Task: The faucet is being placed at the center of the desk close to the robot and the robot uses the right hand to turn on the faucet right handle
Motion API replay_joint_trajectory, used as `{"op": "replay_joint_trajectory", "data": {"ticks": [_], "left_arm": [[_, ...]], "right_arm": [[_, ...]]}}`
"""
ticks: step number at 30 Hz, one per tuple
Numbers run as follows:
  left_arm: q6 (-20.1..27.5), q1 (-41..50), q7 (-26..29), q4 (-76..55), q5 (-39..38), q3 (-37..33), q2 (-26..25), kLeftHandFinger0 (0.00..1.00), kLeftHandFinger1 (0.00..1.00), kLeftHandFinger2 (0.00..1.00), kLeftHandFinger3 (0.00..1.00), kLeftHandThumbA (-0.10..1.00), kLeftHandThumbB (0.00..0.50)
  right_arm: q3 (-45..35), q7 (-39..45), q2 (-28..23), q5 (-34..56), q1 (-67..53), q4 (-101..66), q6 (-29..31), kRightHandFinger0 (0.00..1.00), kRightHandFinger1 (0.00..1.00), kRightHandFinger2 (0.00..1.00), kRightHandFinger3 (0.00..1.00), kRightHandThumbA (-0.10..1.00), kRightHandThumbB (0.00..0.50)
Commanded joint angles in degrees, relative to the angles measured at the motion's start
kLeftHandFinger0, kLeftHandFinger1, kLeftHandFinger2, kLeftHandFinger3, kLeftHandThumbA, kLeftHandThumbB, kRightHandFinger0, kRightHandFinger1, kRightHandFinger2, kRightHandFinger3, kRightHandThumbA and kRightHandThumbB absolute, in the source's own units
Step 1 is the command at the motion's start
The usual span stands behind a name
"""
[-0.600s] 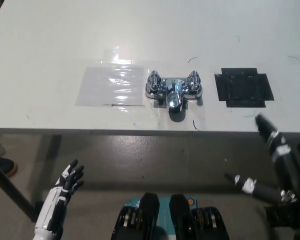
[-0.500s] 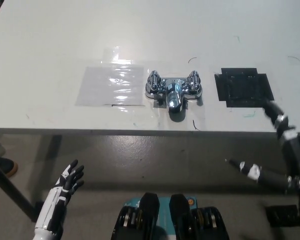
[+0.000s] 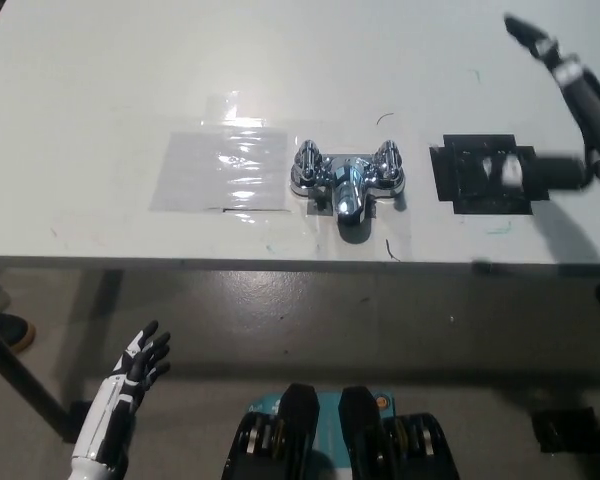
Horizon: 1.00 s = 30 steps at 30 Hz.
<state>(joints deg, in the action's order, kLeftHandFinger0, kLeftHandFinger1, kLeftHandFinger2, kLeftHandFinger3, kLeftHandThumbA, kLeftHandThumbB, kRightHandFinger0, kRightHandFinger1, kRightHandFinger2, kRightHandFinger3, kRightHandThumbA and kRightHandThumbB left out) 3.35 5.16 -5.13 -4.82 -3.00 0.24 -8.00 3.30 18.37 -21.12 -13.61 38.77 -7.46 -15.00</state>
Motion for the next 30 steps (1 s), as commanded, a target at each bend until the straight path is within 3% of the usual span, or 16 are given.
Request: {"op": "replay_joint_trajectory", "data": {"ticks": [1, 3, 6, 8, 11, 13, 15, 16, 21, 25, 26, 27, 29, 30], "left_arm": [[1.1, -0.6, -0.6, -3.0, 0.8, -0.7, 0.0, 1.00, 1.00, 1.00, 1.00, 0.97, 0.248], [1.1, -0.6, -0.6, -3.0, 0.8, -0.7, 0.0, 1.00, 1.00, 1.00, 1.00, 0.97, 0.251], [1.2, -1.0, -0.9, -2.6, 0.4, -0.9, 0.1, 1.00, 1.00, 1.00, 1.00, 0.95, 0.261], [1.3, -0.5, -0.8, -2.7, 0.8, -1.1, 0.2, 1.00, 1.00, 1.00, 1.00, 0.96, 0.271], [1.2, -0.5, -0.7, -2.7, 0.9, -1.0, 0.2, 1.00, 1.00, 1.00, 1.00, 0.96, 0.252], [1.6, -0.8, -0.7, -2.4, 0.8, -1.1, 0.3, 1.00, 1.00, 1.00, 1.00, 0.95, 0.241], [1.7, -0.9, -0.6, -2.4, 1.2, -1.1, 0.2, 1.00, 1.00, 1.00, 1.00, 0.96, 0.242], [1.7, -0.9, -0.5, -2.4, 1.3, -1.1, 0.2, 1.00, 1.00, 1.00, 1.00, 0.96, 0.258], [1.1, -1.1, -0.6, -2.4, 1.0, -0.9, 0.1, 1.00, 1.00, 1.00, 1.00, 0.96, 0.258], [0.8, -1.3, -0.6, -2.4, 1.0, -0.9, 0.0, 1.00, 1.00, 1.00, 1.00, 0.96, 0.241], [0.4, -1.3, -0.5, -2.6, 1.0, -0.9, 0.1, 1.00, 1.00, 1.00, 1.00, 0.96, 0.262], [0.4, -1.3, -0.6, -2.6, 0.9, -0.9, 0.0, 1.00, 1.00, 1.00, 1.00, 0.97, 0.271], [0.4, -1.3, -0.7, -2.7, 0.7, -0.8, 0.0, 1.00, 1.00, 1.00, 1.00, 0.97, 0.272], [0.3, -1.1, -0.8, -2.9, 0.6, -0.8, -0.2, 1.00, 1.00, 1.00, 1.00, 0.97, 0.271]], "right_arm": [[5.6, 19.5, -3.8, -8.5, 23.4, 15.5, -11.9, 1.00, 1.00, 1.00, 1.00, 1.00, 0.256], [5.7, 19.2, -2.7, -7.7, 25.8, 19.1, -11.9, 1.00, 1.00, 1.00, 1.00, 1.00, 0.236], [8.0, 18.9, -1.2, -11.1, 30.9, 27.2, -11.9, 1.00, 1.00, 1.00, 1.00, 1.00, 0.273], [11.1, 18.1, -0.8, -10.6, 34.2, 32.3, -11.9, 1.00, 1.00, 1.00, 1.00, 1.00, 0.247], [11.2, 17.0, 1.9, -12.6, 38.9, 41.2, -11.9, 1.00, 1.00, 1.00, 1.00, 1.00, 0.303], [13.8, 16.8, 2.6, -13.0, 42.4, 47.2, -11.9, 1.00, 1.00, 1.00, 1.00, 1.00, 0.313], [16.9, 18.2, 2.7, -11.4, 45.0, 50.9, -11.9, 1.00, 1.00, 1.00, 1.00, 1.00, 0.268], [18.1, 19.1, 3.8, -10.0, 47.6, 56.3, -9.8, 1.00, 1.00, 1.00, 1.00, 1.00, 0.221], [21.1, 18.1, 6.5, -10.8, 51.9, 66.7, -4.8, 1.00, 1.00, 1.00, 1.00, 1.00, 0.172], [22.8, 16.6, 8.5, -11.1, 53.8, 72.3, -4.7, 1.00, 1.00, 1.00, 1.00, 1.00, 0.156], [23.3, 16.2, 8.9, -11.2, 54.1, 73.4, -3.8, 1.00, 1.00, 1.00, 1.00, 1.00, 0.143], [23.3, 15.3, 9.3, -11.1, 54.1, 74.4, -3.7, 1.00, 1.00, 1.00, 1.00, 1.00, 0.144], [24.8, 10.6, 10.8, -12.9, 54.1, 76.6, -5.7, 1.00, 1.00, 1.00, 1.00, 1.00, 0.224], [25.2, 9.9, 11.3, -13.1, 54.1, 77.1, -5.9, 1.00, 1.00, 1.00, 1.00, 1.00, 0.234]]}}
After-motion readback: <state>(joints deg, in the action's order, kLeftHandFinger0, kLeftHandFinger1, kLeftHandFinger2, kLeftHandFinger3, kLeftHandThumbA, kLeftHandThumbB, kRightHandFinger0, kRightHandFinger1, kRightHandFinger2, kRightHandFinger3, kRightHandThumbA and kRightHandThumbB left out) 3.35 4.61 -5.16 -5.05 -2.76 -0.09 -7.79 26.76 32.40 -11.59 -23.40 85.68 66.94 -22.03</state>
